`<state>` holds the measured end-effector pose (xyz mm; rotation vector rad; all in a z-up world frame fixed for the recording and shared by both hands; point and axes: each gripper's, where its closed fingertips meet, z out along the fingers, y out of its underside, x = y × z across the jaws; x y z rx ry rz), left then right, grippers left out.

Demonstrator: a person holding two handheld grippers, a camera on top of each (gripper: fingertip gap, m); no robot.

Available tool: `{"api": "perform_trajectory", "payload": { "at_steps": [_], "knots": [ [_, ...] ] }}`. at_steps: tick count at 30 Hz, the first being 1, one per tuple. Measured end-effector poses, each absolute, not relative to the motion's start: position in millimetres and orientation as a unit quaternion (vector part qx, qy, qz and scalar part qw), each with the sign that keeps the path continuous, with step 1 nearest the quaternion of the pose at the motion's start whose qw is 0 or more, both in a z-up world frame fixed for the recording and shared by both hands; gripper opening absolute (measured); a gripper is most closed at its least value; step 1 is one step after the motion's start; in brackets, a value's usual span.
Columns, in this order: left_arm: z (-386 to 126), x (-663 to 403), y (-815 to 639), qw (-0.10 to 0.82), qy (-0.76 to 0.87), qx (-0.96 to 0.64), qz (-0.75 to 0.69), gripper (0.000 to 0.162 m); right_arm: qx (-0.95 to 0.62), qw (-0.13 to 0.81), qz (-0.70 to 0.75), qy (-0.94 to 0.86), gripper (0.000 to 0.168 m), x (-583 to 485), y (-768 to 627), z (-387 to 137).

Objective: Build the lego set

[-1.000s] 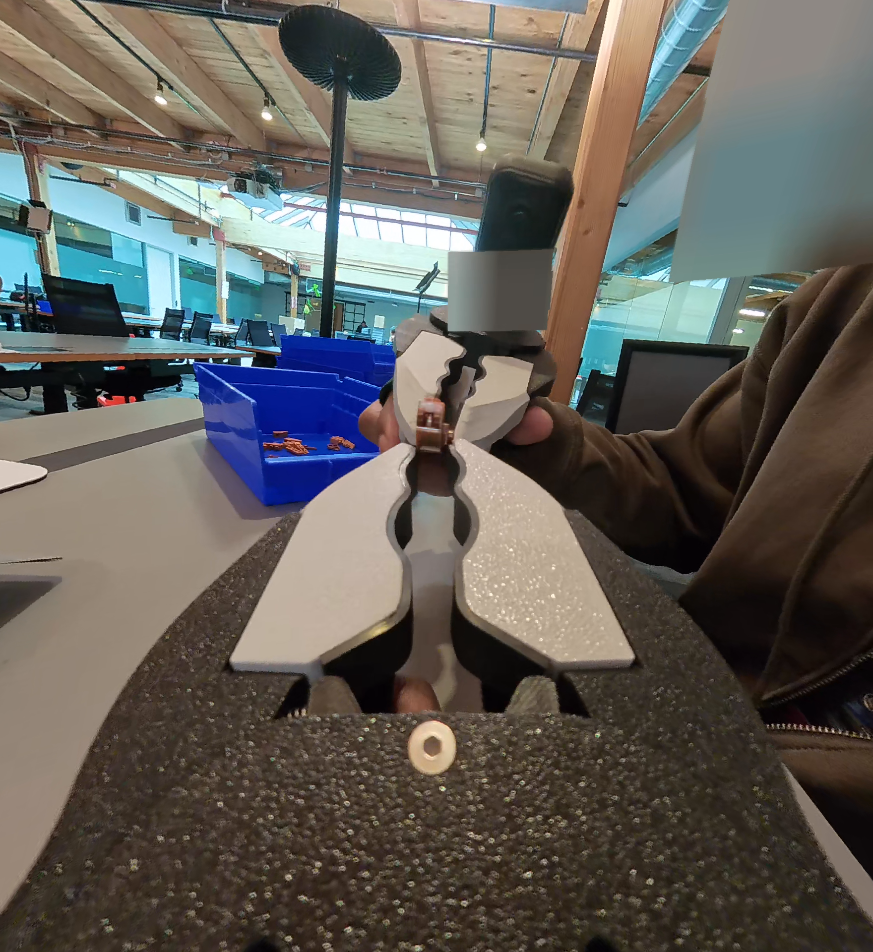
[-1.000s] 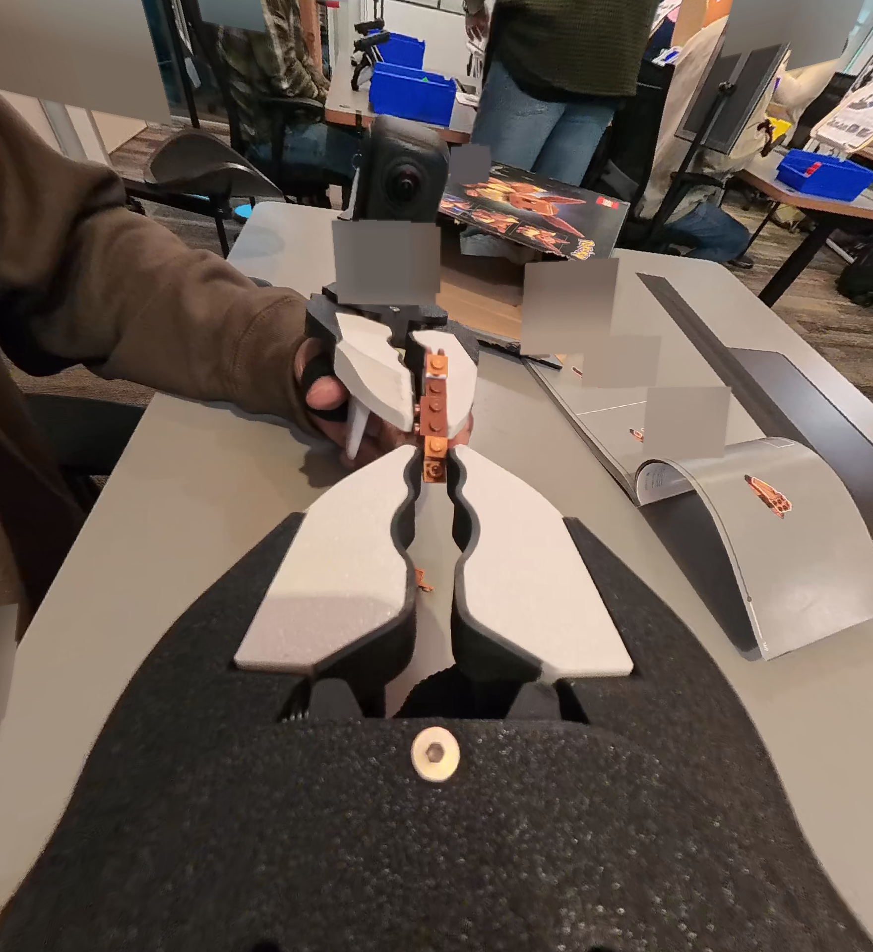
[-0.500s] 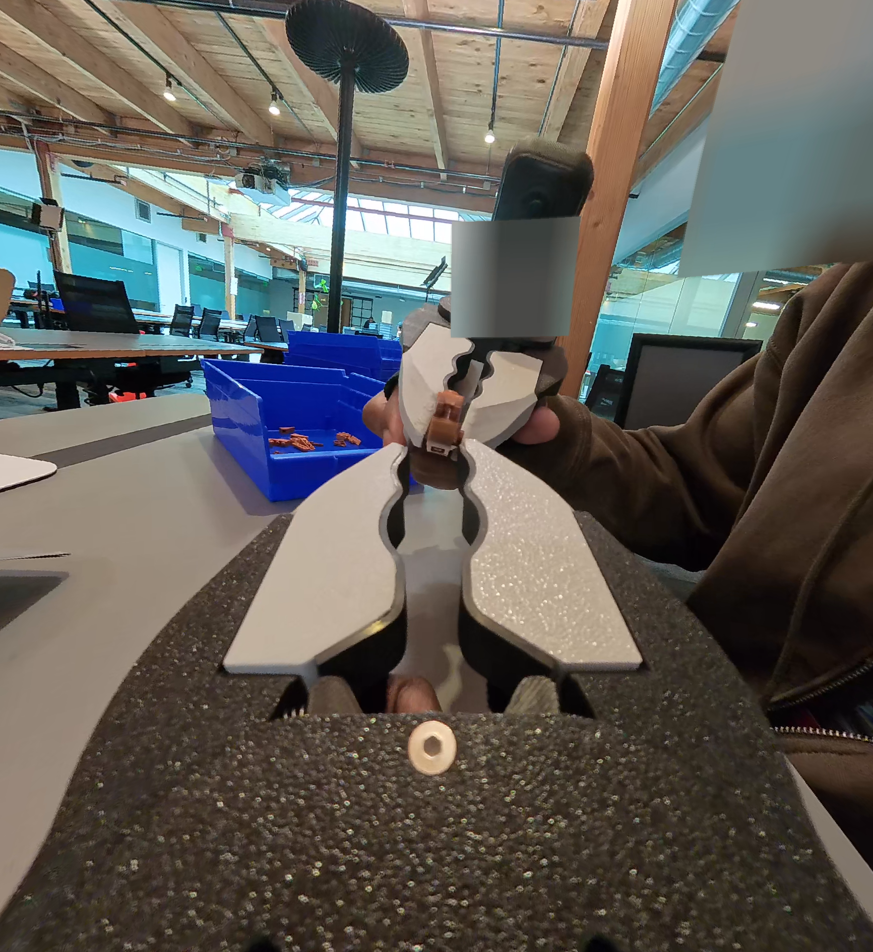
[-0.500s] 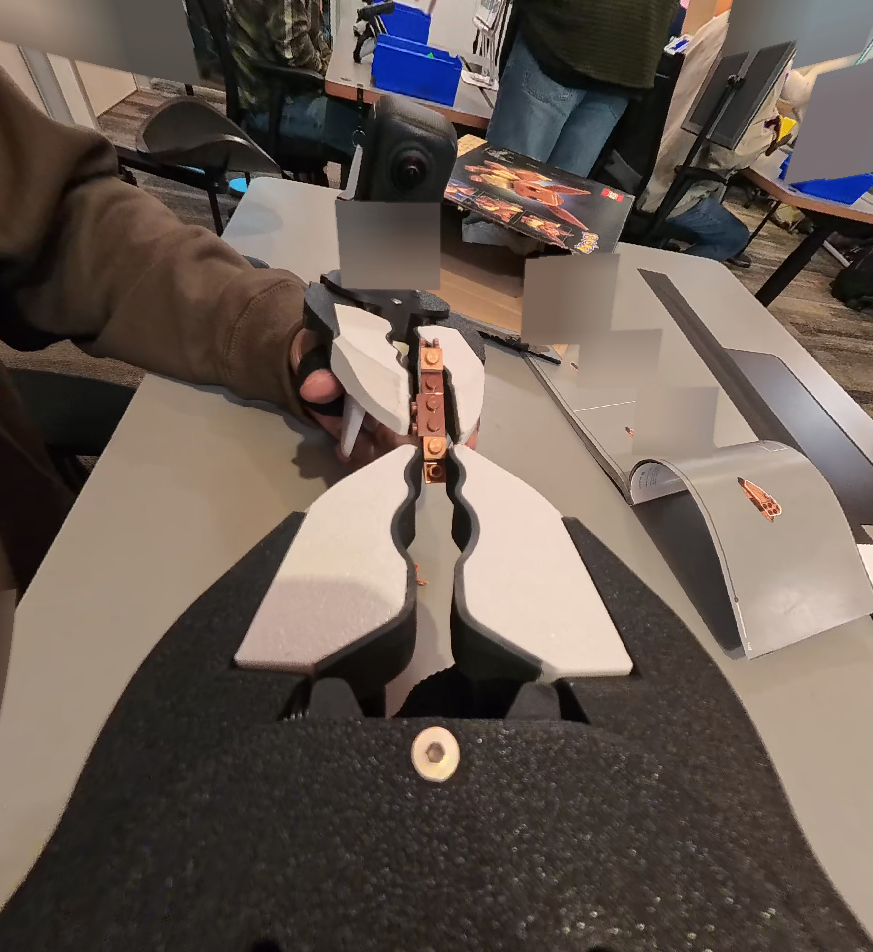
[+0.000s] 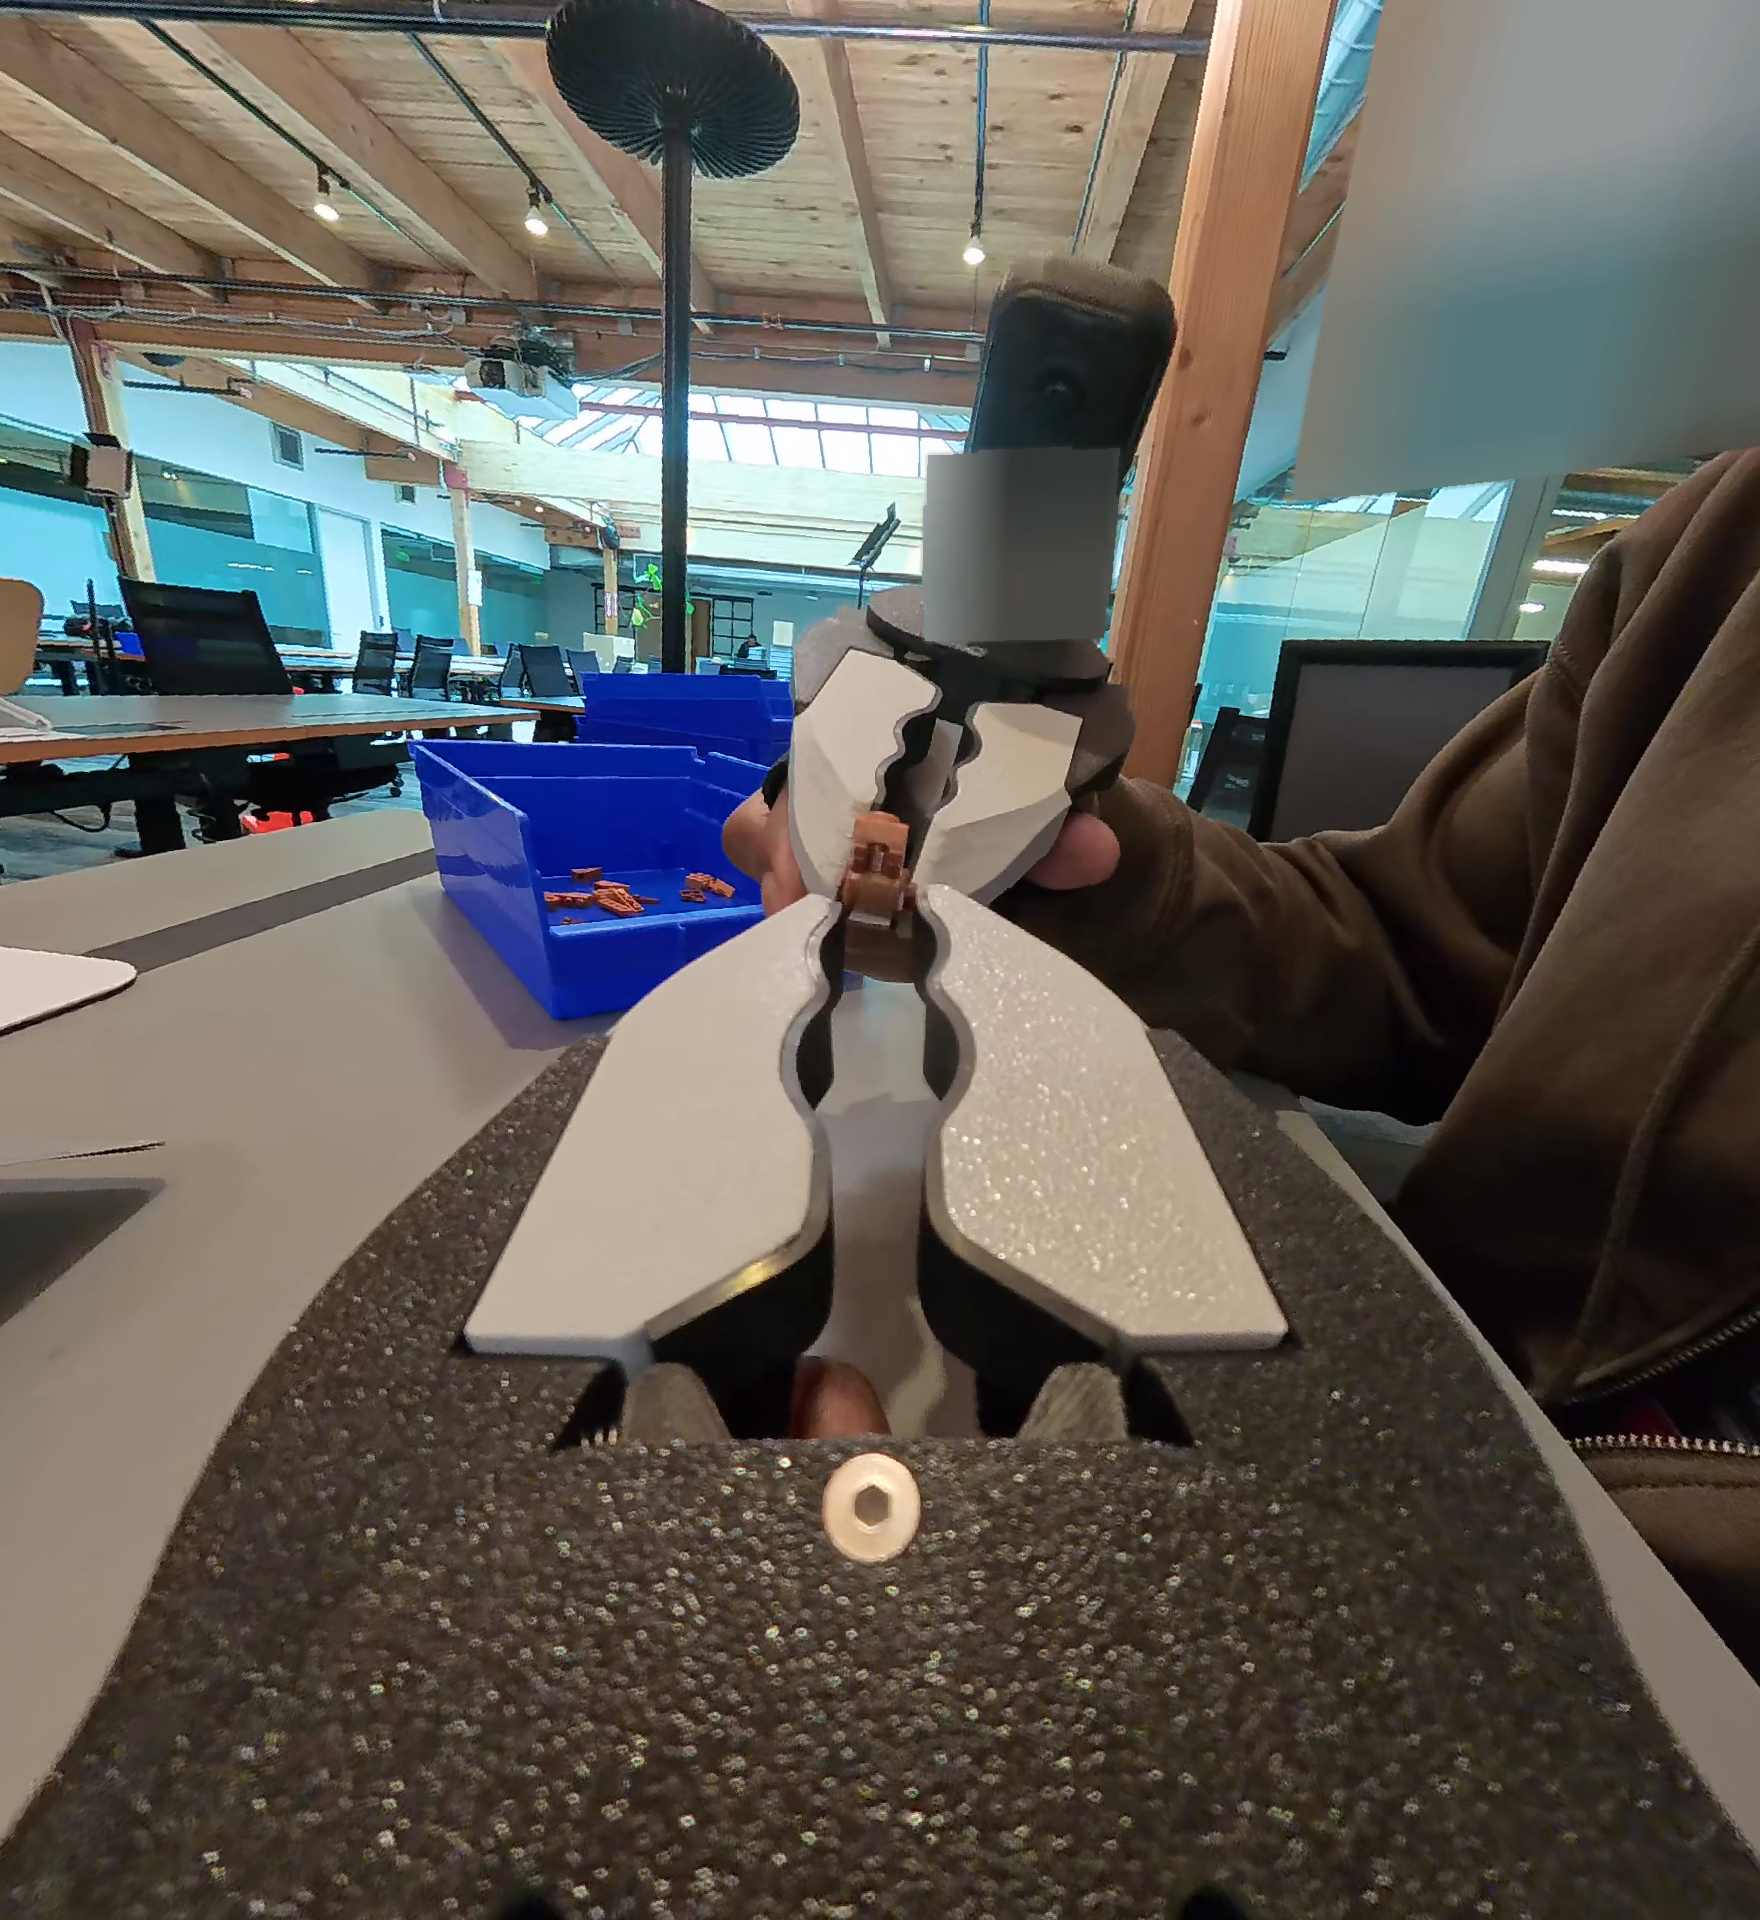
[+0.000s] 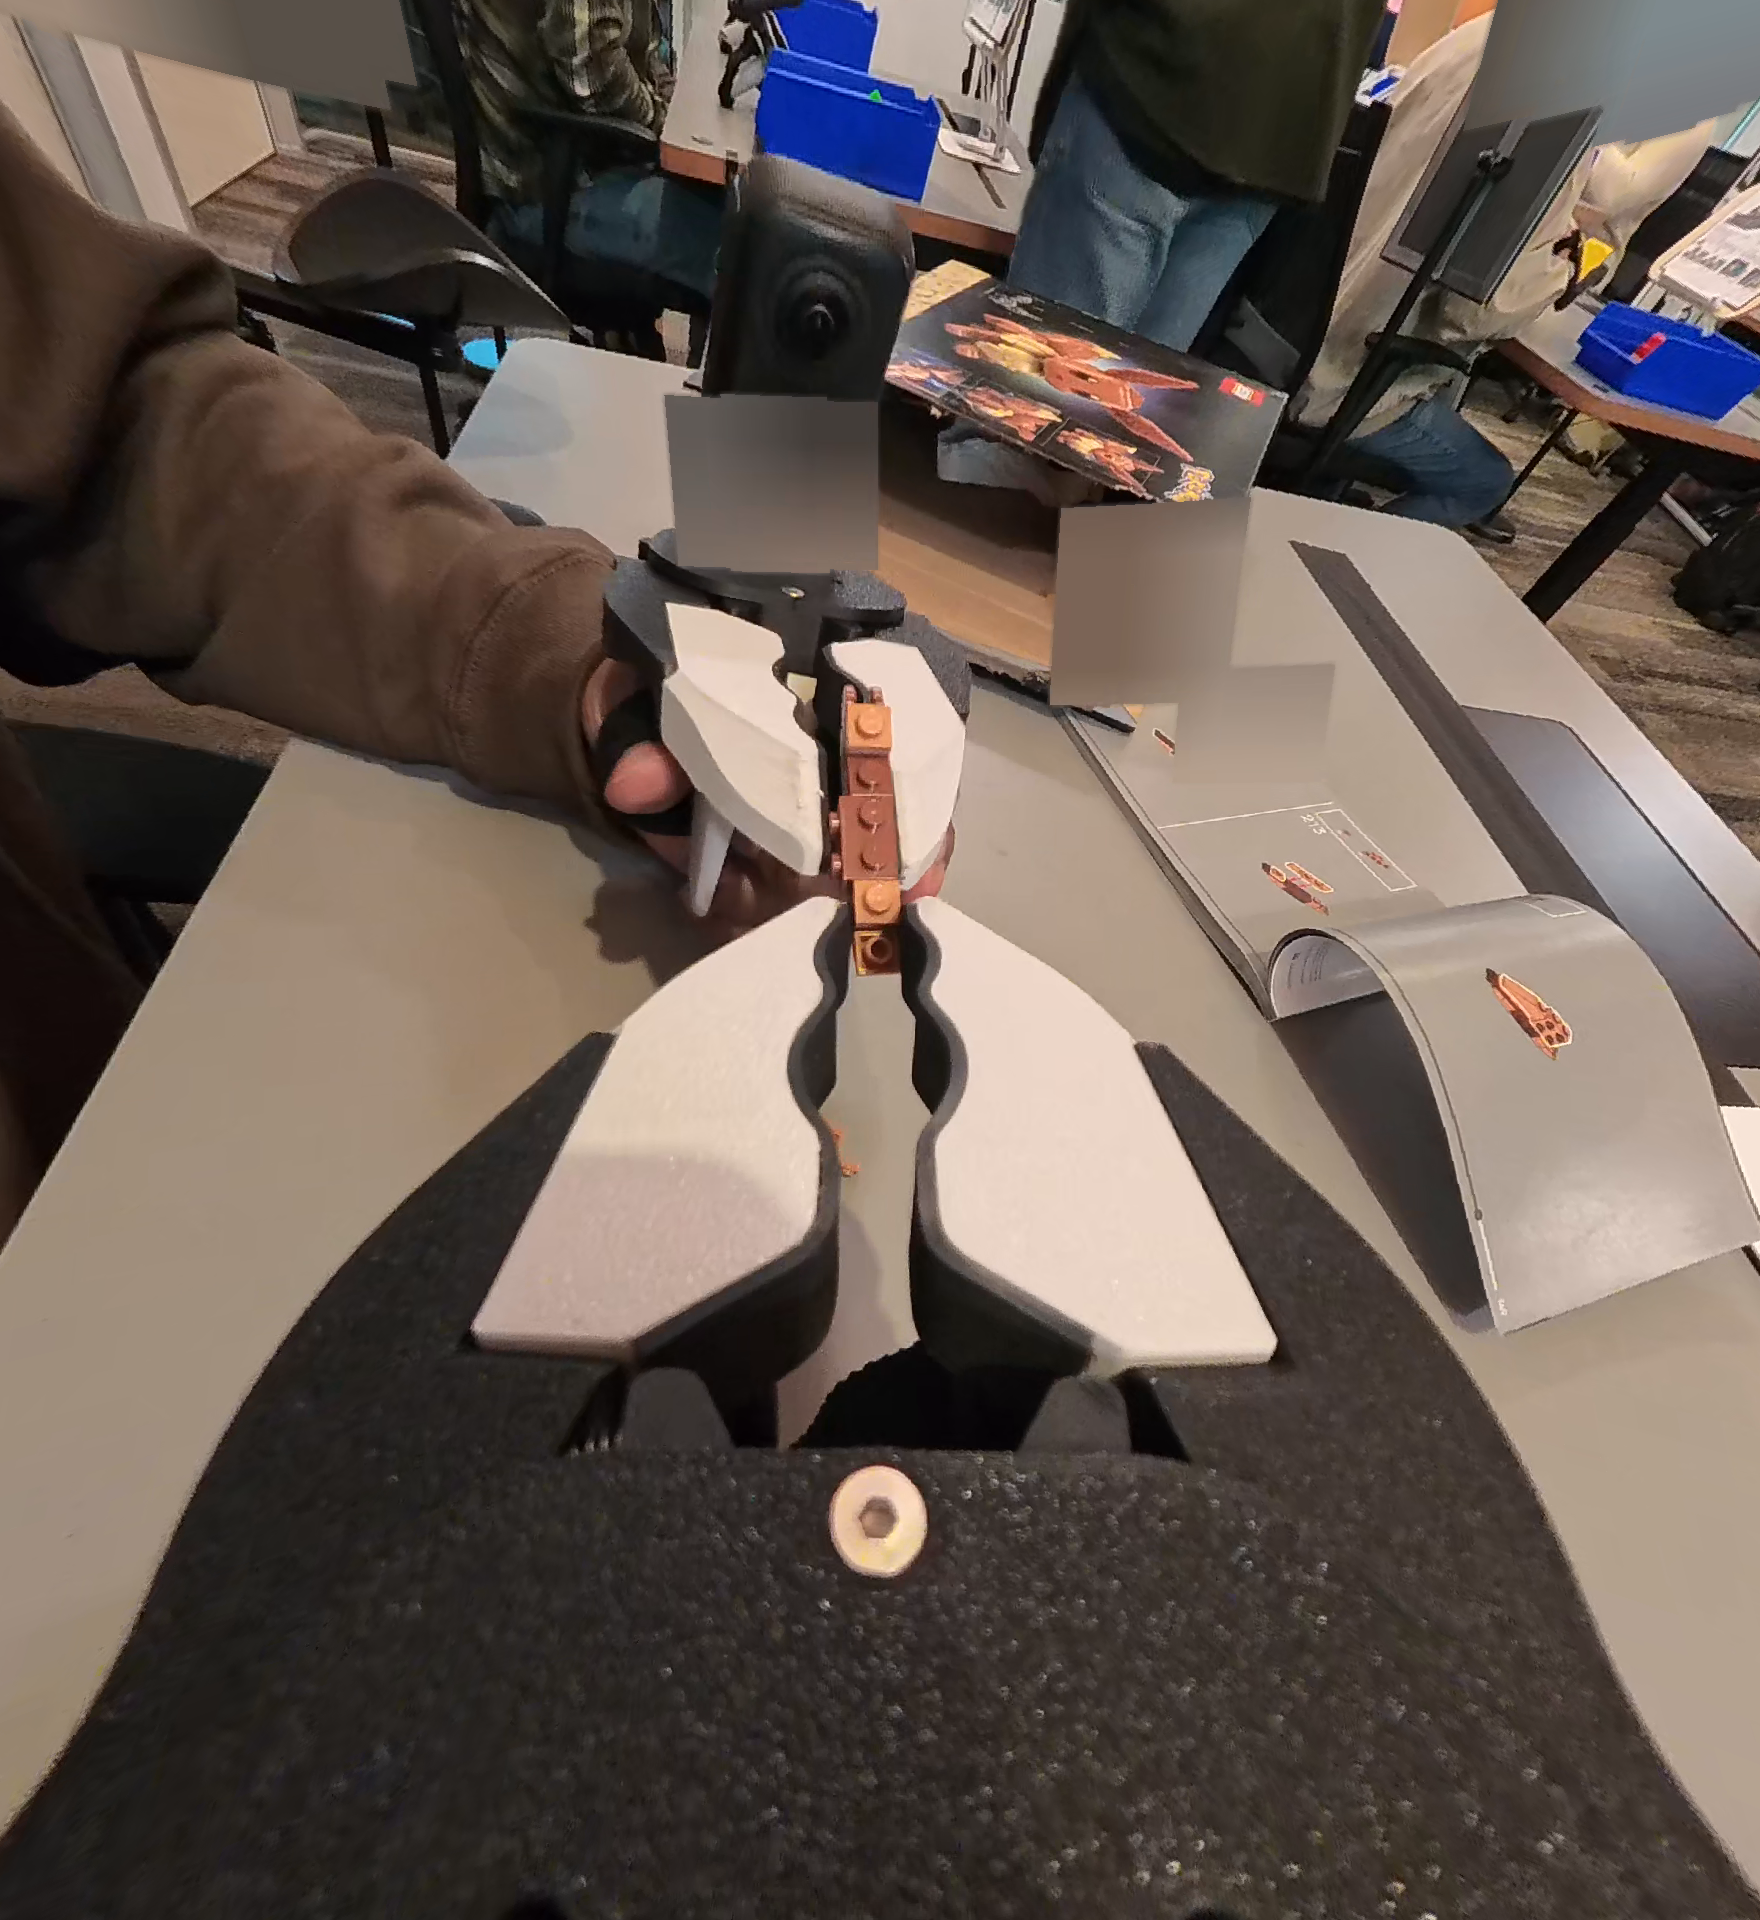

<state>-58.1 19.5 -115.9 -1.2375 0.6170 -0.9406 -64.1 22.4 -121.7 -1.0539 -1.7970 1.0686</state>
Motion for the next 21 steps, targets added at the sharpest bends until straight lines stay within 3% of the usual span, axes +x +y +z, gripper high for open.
{"api": "perform_trajectory", "payload": {
  "at_steps": [15,21],
  "knots": [
    [-105,-52,3,0.709,0.332,-0.506,-0.362,0.012,-0.378,0.394,0.455,-0.704,0.016,-55,9,-118],
    [-107,-50,2,0.706,0.340,-0.507,-0.359,0.012,-0.369,0.404,0.450,-0.706,0.008,-55,7,-118]
  ]
}}
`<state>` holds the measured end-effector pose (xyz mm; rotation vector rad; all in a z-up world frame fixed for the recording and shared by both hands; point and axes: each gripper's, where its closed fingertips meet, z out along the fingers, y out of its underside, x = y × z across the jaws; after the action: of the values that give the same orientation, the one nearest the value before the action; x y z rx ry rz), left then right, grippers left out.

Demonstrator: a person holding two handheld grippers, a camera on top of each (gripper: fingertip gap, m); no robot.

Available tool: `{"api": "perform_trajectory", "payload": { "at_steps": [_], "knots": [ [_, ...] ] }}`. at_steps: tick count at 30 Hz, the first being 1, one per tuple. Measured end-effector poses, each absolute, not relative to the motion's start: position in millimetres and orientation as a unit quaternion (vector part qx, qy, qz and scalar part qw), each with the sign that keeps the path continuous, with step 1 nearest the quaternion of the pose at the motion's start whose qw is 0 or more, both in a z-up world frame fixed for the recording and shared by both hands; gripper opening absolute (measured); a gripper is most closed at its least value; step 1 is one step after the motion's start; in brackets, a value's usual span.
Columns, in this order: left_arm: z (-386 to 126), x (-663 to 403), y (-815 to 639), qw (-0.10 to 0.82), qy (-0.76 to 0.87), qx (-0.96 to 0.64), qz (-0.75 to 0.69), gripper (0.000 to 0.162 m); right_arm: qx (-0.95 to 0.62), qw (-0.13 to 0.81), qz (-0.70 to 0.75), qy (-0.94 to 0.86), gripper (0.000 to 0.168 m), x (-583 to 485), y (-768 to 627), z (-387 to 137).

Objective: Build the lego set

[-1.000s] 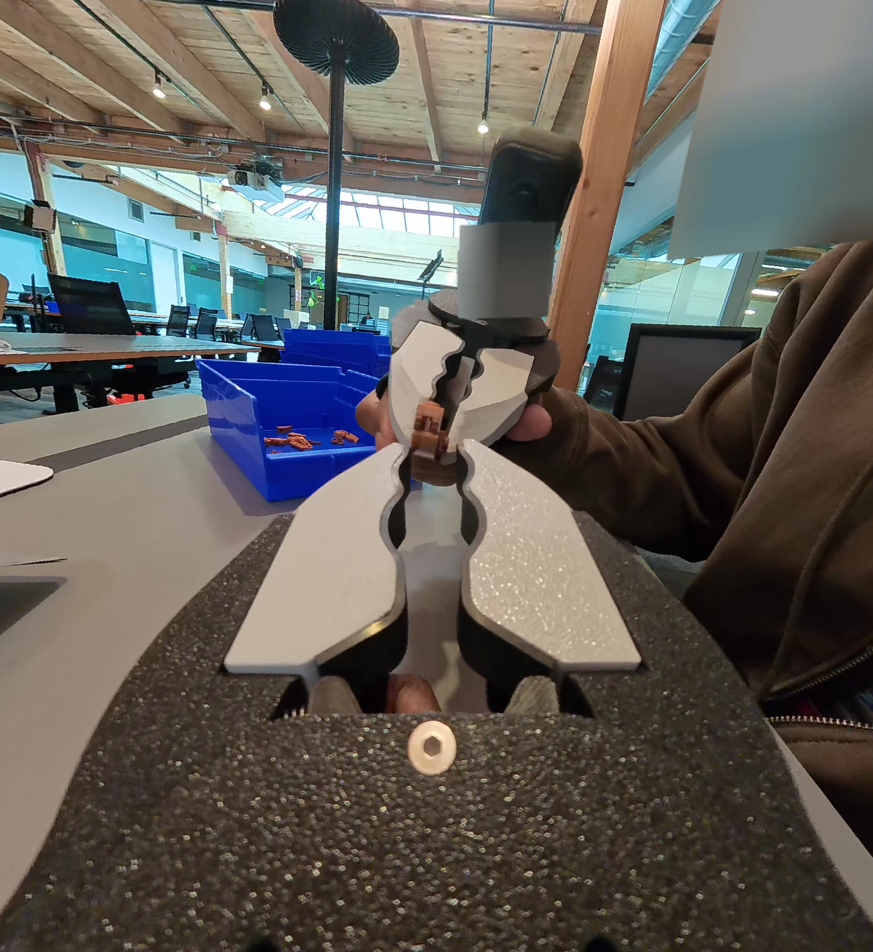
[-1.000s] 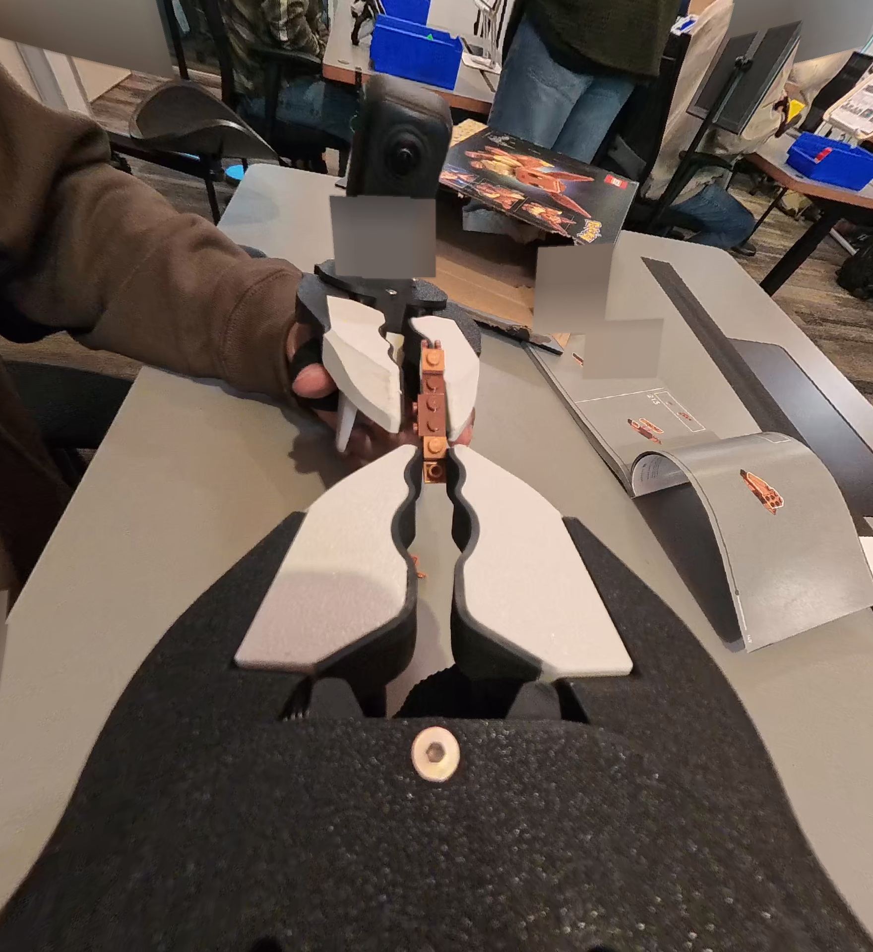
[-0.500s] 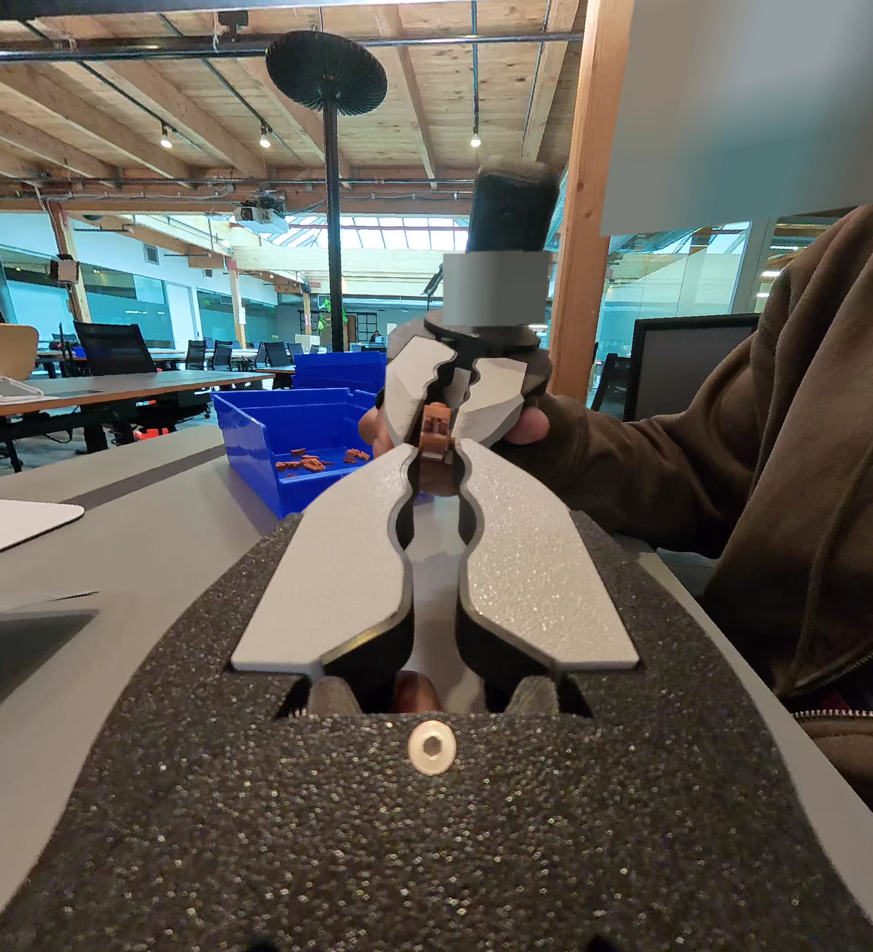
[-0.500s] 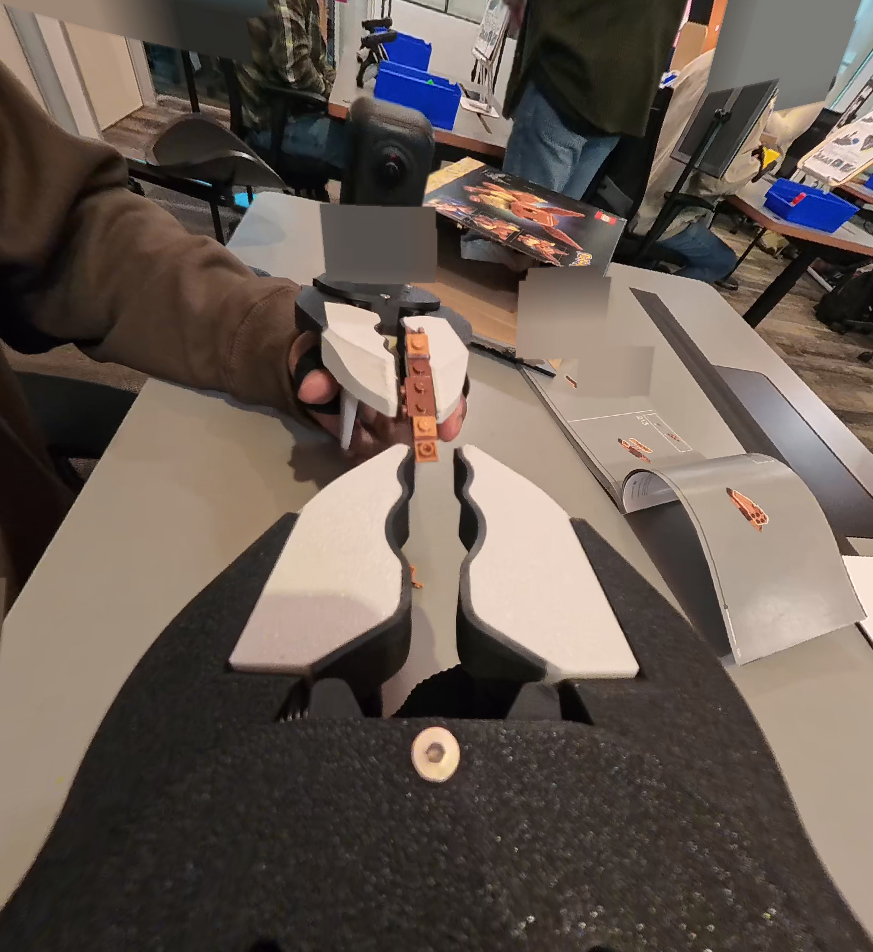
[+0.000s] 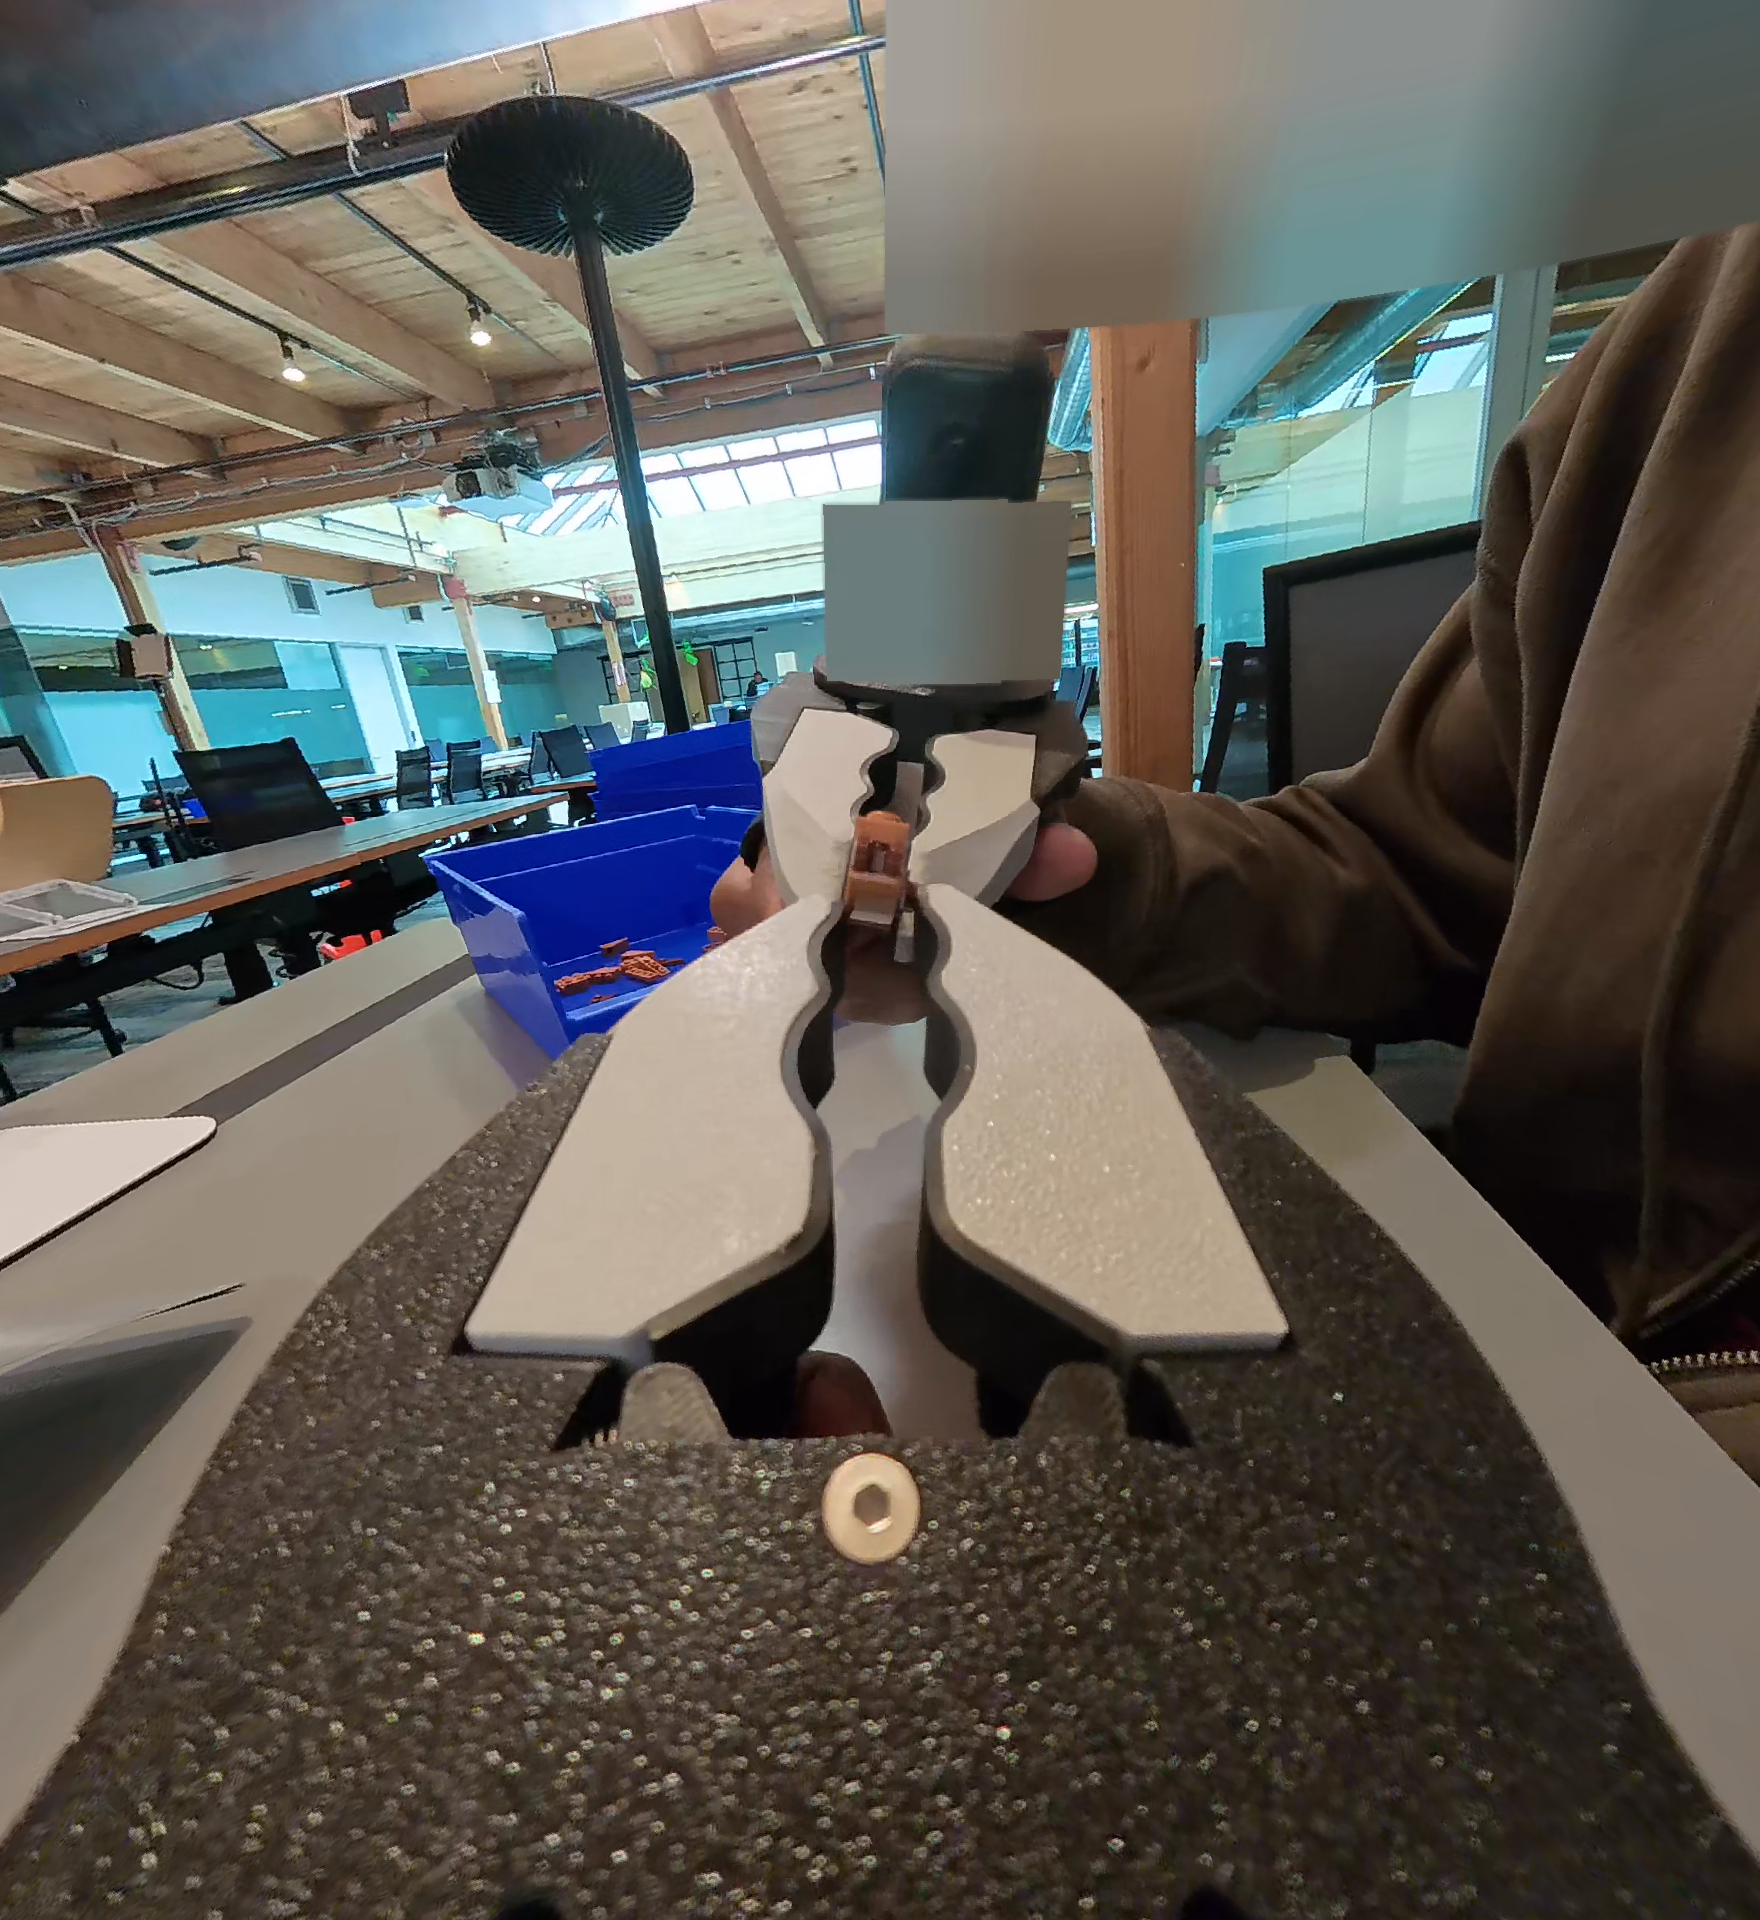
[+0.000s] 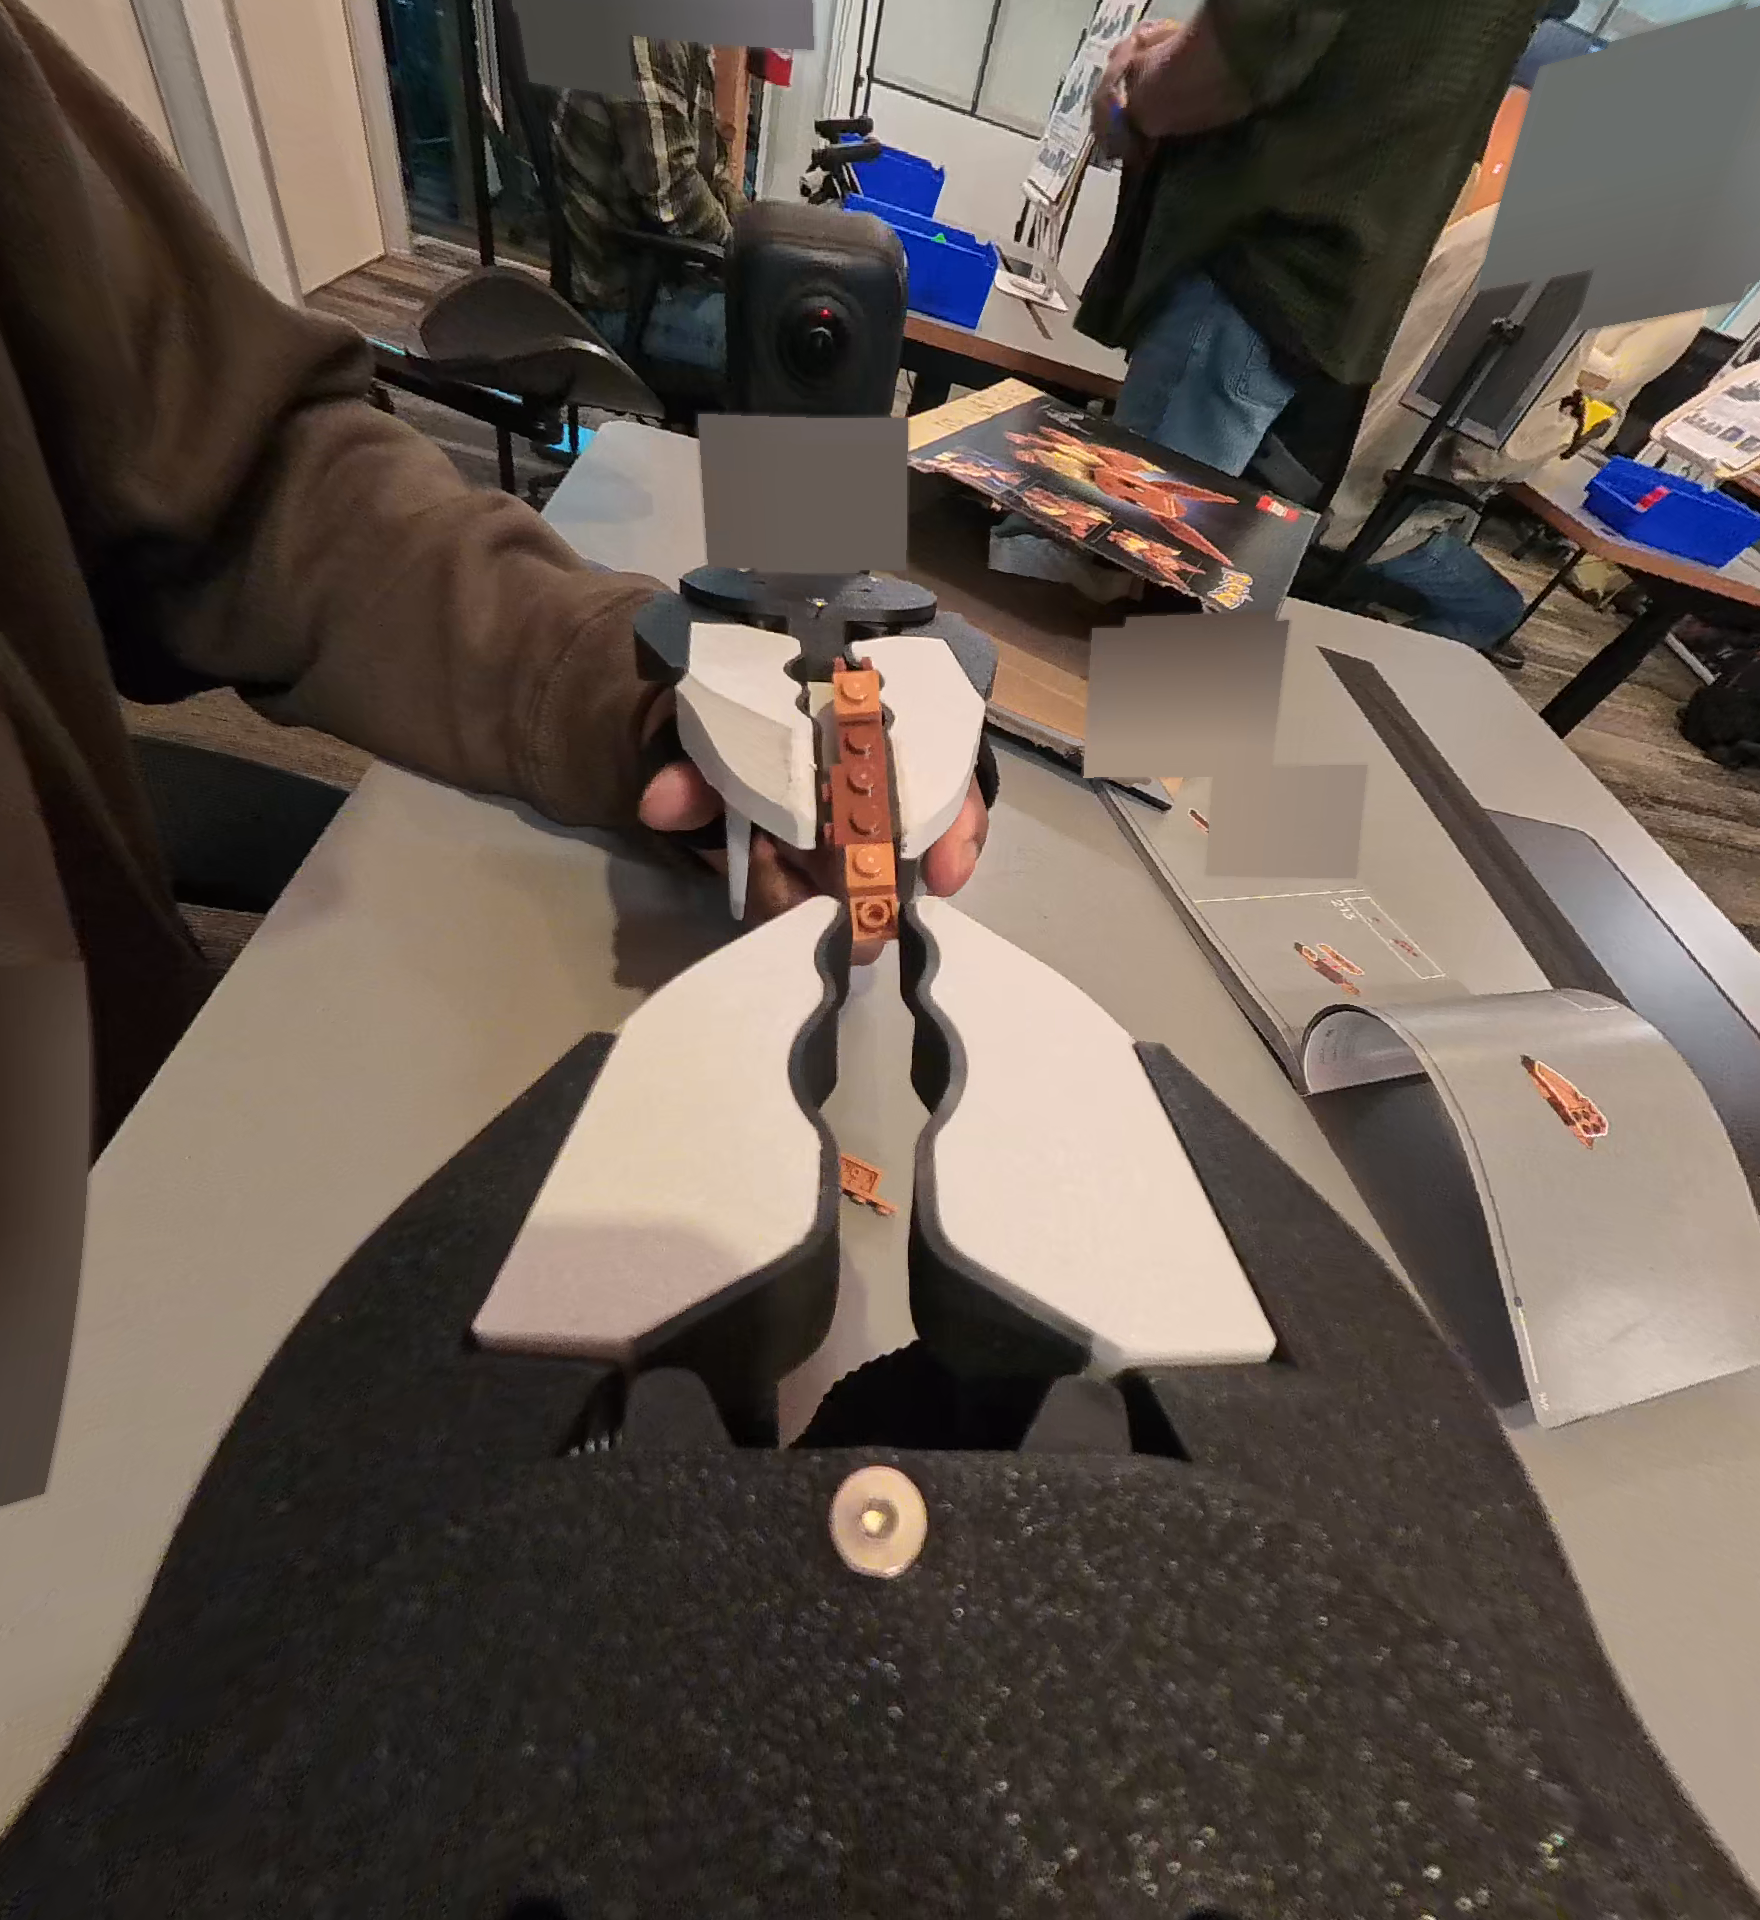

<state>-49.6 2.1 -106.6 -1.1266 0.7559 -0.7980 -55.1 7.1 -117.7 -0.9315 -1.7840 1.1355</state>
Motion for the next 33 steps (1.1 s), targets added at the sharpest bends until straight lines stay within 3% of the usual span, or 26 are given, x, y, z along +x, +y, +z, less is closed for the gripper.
{"api": "perform_trajectory", "payload": {
  "at_steps": [33],
  "knots": [
    [-116.6,-47.0,7.4,0.684,0.342,-0.537,-0.354,0.013,-0.375,0.404,0.428,-0.716,0.008,-53.2,11.4,-123.9]
  ]
}}
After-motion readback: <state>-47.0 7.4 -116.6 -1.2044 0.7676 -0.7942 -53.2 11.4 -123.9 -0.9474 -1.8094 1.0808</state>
